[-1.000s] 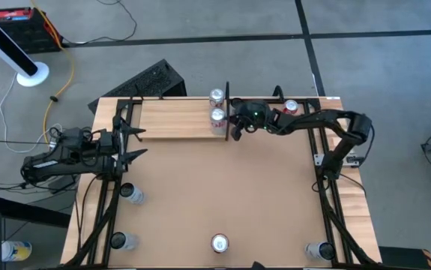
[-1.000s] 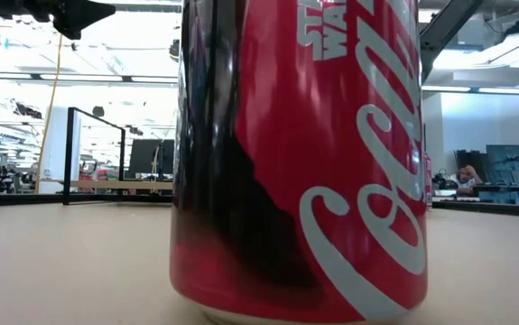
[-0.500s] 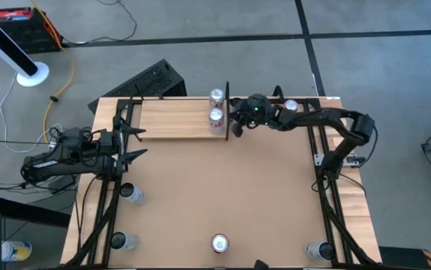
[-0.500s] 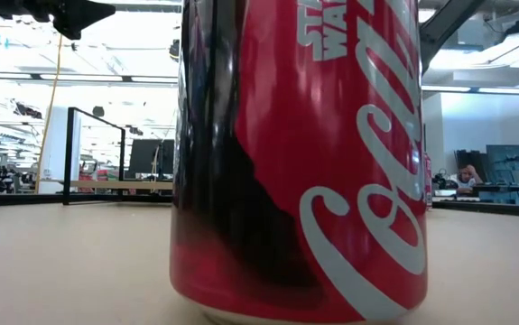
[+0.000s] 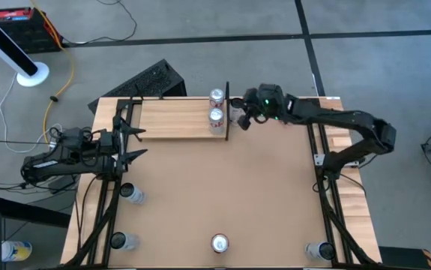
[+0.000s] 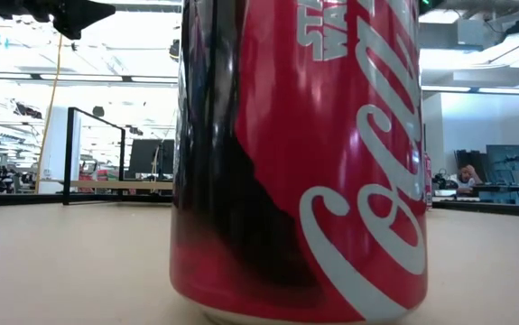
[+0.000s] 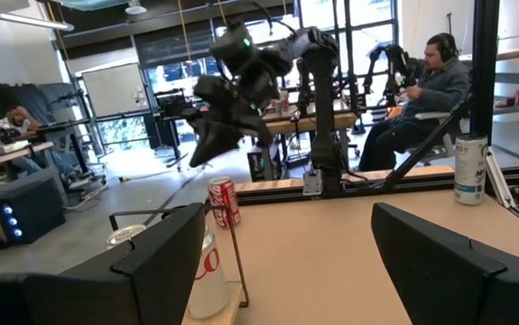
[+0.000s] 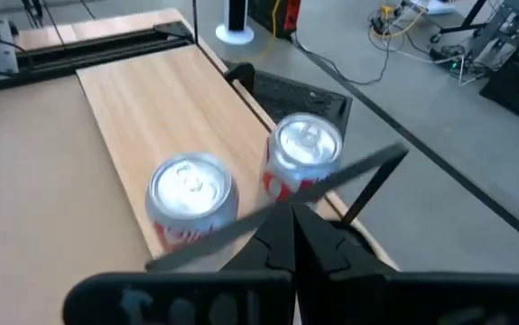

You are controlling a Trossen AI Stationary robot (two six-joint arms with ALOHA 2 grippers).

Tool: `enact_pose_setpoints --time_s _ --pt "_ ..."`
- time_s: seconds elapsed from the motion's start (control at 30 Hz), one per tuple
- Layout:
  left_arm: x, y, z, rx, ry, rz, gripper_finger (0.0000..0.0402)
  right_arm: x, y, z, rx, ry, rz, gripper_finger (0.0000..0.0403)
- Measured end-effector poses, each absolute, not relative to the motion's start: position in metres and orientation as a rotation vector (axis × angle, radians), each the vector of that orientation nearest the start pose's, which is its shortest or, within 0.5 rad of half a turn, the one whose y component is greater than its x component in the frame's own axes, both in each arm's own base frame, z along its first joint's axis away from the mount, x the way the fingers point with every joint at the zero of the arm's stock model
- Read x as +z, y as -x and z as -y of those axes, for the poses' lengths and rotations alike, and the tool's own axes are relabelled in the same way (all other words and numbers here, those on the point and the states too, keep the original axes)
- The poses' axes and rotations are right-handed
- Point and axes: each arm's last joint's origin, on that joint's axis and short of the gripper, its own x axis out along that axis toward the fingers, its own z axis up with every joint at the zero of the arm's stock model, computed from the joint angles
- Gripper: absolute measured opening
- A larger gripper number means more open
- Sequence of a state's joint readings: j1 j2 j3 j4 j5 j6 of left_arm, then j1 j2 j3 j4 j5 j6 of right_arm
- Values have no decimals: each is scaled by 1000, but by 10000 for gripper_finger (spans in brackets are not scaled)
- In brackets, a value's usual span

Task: Place canned beverage on shelf
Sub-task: Adjust the silver and red soda can on the shelf

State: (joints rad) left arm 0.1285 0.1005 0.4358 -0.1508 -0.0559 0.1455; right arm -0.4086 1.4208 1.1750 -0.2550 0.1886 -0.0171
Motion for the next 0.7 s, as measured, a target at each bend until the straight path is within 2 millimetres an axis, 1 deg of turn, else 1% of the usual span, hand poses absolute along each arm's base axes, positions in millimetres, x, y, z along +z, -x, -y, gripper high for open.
enact_pose_setpoints --time_s 0.1,0.23,0.27,0.43,0.53,0.63,0.7 --pt "285 -63 -10 197 -151 171 304 332 -311 141 -565 -8 -570 14" --pt "285 -63 -10 198 -151 171 304 346 -344 163 -561 0 -673 14" --pt "285 -63 -10 198 -151 171 304 347 -351 170 -565 -7 -706 14" --pt "285 -63 -10 198 -151 171 304 340 -376 204 -592 -45 -845 14" --pt "285 -63 -10 198 -151 170 304 332 -384 220 -604 -67 -901 14" --pt "285 -63 -10 199 -151 171 304 320 -391 229 -589 -88 -929 16" --pt "285 -63 -10 198 -150 170 304 315 -394 231 -585 -92 -942 17"
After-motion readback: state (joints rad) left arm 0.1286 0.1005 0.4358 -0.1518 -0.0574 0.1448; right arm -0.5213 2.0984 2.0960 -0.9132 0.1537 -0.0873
